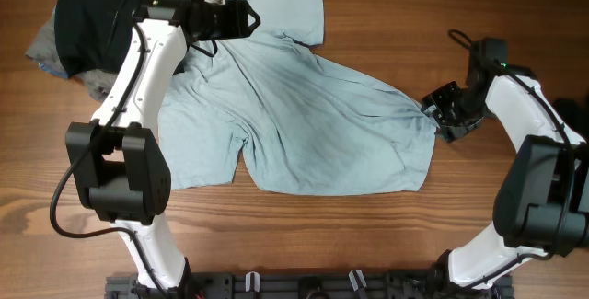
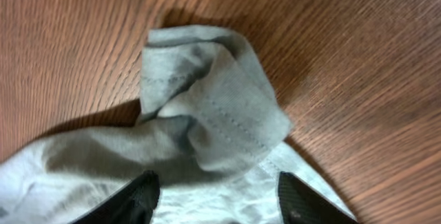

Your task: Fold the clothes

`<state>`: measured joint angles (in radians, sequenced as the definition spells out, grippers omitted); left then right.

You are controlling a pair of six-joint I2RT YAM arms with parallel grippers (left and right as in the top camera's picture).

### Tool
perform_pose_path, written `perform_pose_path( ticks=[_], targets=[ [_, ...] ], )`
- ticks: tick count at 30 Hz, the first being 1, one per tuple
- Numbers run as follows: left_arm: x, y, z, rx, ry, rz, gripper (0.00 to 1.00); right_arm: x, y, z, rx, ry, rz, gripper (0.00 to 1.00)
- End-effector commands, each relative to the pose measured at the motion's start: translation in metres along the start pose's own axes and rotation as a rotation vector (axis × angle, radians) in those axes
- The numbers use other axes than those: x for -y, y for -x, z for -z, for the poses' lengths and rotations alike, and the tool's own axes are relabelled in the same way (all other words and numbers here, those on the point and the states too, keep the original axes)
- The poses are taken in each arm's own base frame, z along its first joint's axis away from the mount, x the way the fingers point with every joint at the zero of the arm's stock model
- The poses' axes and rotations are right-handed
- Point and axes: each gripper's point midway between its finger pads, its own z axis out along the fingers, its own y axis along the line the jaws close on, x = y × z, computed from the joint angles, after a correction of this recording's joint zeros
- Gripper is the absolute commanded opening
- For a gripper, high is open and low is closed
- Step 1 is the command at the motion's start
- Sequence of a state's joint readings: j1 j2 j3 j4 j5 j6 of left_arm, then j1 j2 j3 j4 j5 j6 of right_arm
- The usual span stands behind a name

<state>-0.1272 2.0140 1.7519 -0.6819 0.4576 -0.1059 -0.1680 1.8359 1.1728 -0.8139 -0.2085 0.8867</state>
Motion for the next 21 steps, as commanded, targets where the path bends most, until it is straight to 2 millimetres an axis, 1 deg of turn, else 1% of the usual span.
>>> perform_pose_path(
  ticks=[1,2,3,5,7,8,9,11,13,14,15,16,17,18,19,20,21],
  targets=[
    [0.004,0.004,0.005,0.011,0.006,-0.034,0.52,0.009,0.001,-0.019,-0.019,-0.051,-0.070,0.47],
    [0.004,0.003,0.005,0.009,0.007,-0.032,0.53,0.010,0.000,-0.022,-0.028,-0.054,-0.071,0.38],
    [0.003,0.002,0.005,0.005,0.008,-0.030,0.52,0.009,0.000,-0.025,-0.033,-0.052,-0.067,0.26],
    [0.003,0.001,0.005,-0.001,0.011,-0.027,0.53,0.005,0.006,-0.025,-0.016,-0.033,-0.035,0.05],
    [0.002,-0.001,0.005,-0.007,0.012,-0.032,0.53,-0.027,0.024,-0.015,0.038,0.111,0.085,0.04],
    [0.002,-0.002,0.005,-0.012,0.013,-0.045,0.53,-0.043,0.034,-0.005,0.061,0.191,0.120,0.04],
    [0.002,-0.003,0.005,-0.017,0.015,-0.045,0.53,-0.062,0.046,0.010,0.094,0.280,0.145,0.04],
    [0.002,-0.005,0.005,-0.025,0.015,-0.041,0.53,-0.097,0.076,0.049,0.186,0.471,0.181,0.04],
    [0.001,-0.006,0.006,-0.029,0.016,-0.039,0.54,-0.128,0.117,0.099,0.337,0.654,0.192,0.04],
    [0.001,-0.006,0.006,-0.029,0.016,-0.039,0.54,-0.141,0.142,0.131,0.453,0.749,0.205,0.04],
    [0.001,-0.006,0.006,-0.029,0.016,-0.039,0.54,-0.147,0.158,0.154,0.546,0.808,0.232,0.21],
    [0.001,-0.007,0.006,-0.031,0.016,-0.038,0.54,-0.146,0.170,0.167,0.603,0.837,0.243,0.27],
    [0.001,-0.007,0.006,-0.033,0.017,-0.037,0.54,-0.139,0.178,0.172,0.616,0.843,0.215,0.36],
    [0.001,-0.009,0.006,-0.038,0.017,-0.035,0.55,-0.130,0.185,0.171,0.607,0.837,0.173,0.87],
    [0.001,-0.010,0.006,-0.042,0.018,-0.033,0.56,-0.121,0.188,0.166,0.594,0.812,0.154,1.00],
    [0.001,-0.012,0.006,-0.050,0.019,-0.029,0.56,-0.111,0.189,0.158,0.573,0.775,0.142,1.00],
    [0.000,-0.013,0.006,-0.055,0.020,-0.026,0.57,-0.102,0.188,0.151,0.552,0.744,0.166,1.00]
  ],
)
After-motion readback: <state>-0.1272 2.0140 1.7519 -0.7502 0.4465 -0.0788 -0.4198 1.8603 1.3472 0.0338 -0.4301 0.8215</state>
